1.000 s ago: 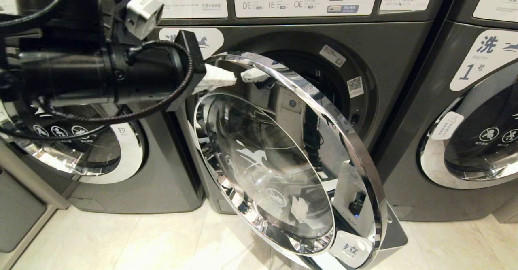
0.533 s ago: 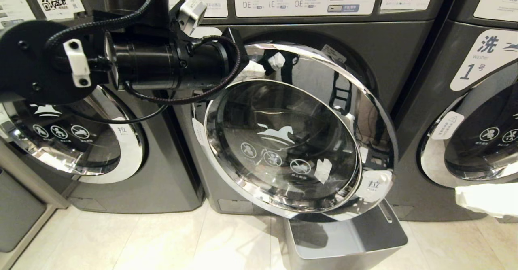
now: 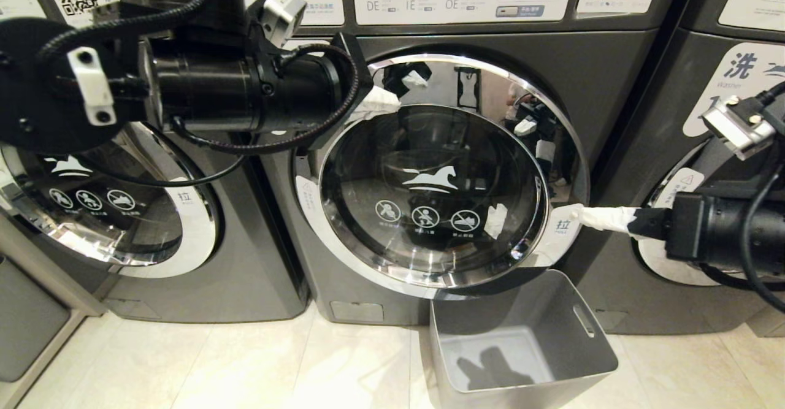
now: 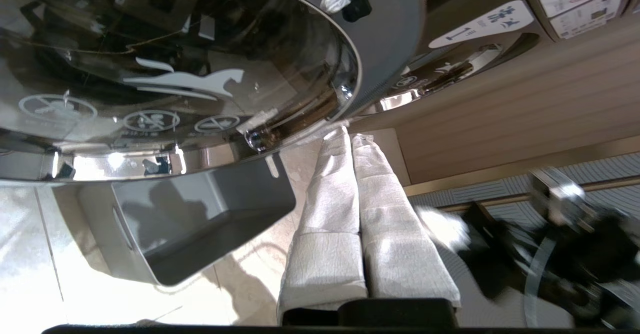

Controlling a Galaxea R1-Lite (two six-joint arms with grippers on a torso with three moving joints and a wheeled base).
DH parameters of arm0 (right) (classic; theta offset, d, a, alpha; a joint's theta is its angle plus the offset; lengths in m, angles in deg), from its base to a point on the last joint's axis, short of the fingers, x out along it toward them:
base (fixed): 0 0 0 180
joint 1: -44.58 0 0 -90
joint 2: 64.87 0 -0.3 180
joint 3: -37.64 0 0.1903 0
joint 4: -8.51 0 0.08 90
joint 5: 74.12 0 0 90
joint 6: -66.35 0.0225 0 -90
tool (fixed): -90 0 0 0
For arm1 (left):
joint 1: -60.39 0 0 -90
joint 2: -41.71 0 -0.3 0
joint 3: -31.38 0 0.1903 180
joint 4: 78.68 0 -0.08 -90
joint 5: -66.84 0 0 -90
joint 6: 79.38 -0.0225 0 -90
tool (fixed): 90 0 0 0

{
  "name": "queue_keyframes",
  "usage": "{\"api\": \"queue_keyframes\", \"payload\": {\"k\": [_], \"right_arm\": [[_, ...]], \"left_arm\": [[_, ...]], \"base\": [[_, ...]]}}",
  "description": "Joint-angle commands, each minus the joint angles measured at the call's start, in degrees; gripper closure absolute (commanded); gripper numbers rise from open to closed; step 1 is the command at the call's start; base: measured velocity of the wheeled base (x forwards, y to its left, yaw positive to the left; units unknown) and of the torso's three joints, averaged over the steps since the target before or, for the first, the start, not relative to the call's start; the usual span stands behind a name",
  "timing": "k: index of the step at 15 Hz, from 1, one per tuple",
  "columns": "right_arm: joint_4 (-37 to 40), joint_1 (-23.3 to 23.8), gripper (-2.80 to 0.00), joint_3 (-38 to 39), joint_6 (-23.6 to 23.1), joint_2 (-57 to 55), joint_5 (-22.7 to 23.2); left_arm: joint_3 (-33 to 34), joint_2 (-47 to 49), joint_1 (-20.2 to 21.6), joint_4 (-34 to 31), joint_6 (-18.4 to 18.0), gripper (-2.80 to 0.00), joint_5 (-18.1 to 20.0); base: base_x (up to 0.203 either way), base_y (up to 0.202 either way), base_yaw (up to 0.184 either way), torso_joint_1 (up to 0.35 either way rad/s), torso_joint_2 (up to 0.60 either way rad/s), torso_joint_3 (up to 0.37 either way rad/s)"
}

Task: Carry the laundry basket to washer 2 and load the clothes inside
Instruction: Press the washing machine door tightly with the right hand

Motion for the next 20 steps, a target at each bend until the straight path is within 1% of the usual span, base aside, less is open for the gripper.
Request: {"api": "queue_keyframes", "payload": {"k": [1, 2, 4, 5, 6, 7, 8, 10, 11, 13, 15, 16, 18, 20], "right_arm": [[-4.3, -1.7, 0.00, 0.7, -1.3, -7.3, -11.7], [-5.0, -2.3, 0.00, 1.1, -3.1, -9.2, -14.8], [-6.1, -2.4, 0.00, 3.4, -4.2, -12.3, -17.3], [-8.4, -2.2, 0.00, 5.1, -4.4, -13.9, -17.6], [-11.6, -2.0, 0.00, 6.6, -4.5, -15.7, -18.2], [-14.9, -1.9, 0.00, 8.1, -4.6, -17.8, -19.6], [-18.4, -1.8, 0.00, 10.3, -4.6, -19.6, -21.6], [-24.5, -1.8, 0.00, 13.1, -4.8, -22.1, -23.1], [-25.9, -1.8, 0.00, 13.2, -4.7, -22.9, -24.0], [-26.3, -1.8, 0.00, 13.1, -4.8, -23.2, -25.9], [-27.7, -1.8, 0.00, 13.3, -4.7, -23.3, -26.5], [-29.3, -1.8, 0.00, 13.4, -4.8, -24.0, -27.7], [-32.7, -1.8, 0.00, 13.4, -4.9, -25.7, -32.3], [-34.6, -1.5, 0.00, 13.1, -6.0, -26.5, -33.6]], "left_arm": [[-0.2, -5.7, 0.1, -3.1, 0.4, 0.00, -0.1], [-0.2, -8.0, 0.3, -4.5, 0.4, 0.00, -1.4], [0.2, -10.7, 0.6, -5.4, 0.5, 0.00, -9.7], [0.6, -11.7, 0.7, -5.3, 0.4, 0.00, -13.9], [0.8, -12.8, 1.5, -5.2, 0.3, 0.00, -16.7], [1.1, -13.9, 3.3, -5.2, 0.3, 0.00, -17.7], [1.6, -15.2, 5.8, -5.2, 0.3, 0.00, -18.0], [3.8, -18.7, 11.0, -5.1, 0.4, 0.00, -18.3], [5.9, -21.0, 13.3, -5.1, 0.6, 0.00, -18.4], [10.4, -25.2, 17.4, -5.0, 1.0, 0.00, -19.3], [14.9, -29.3, 21.1, -4.3, 3.3, 0.00, -20.6], [17.6, -31.2, 22.5, -3.7, 4.1, 0.00, -20.7], [23.4, -35.4, 25.6, -2.6, 4.7, 0.00, -21.0], [27.5, -38.1, 28.9, -2.2, 4.9, 0.00, -22.2]], "base": [[0.000, 0.000, 0.000, 0.000, 0.00, 0.000], [0.000, 0.000, 0.000, 0.000, 0.00, 0.000], [0.000, 0.000, 0.000, 0.000, 0.00, 0.000], [0.000, 0.000, 0.000, 0.000, 0.00, 0.000], [0.000, 0.000, 0.000, 0.000, 0.00, 0.000], [0.000, 0.000, 0.000, 0.000, 0.00, 0.000], [0.000, 0.000, 0.000, 0.000, 0.00, 0.000], [0.000, 0.000, 0.000, 0.000, 0.00, 0.000], [0.000, 0.000, 0.000, 0.000, 0.00, 0.000], [0.000, 0.000, 0.000, 0.000, 0.00, 0.000], [0.000, 0.000, 0.000, 0.000, 0.00, 0.000], [0.000, 0.000, 0.000, 0.000, 0.00, 0.000], [0.000, 0.000, 0.000, 0.000, 0.00, 0.000], [0.000, 0.000, 0.000, 0.000, 0.00, 0.000]]}}
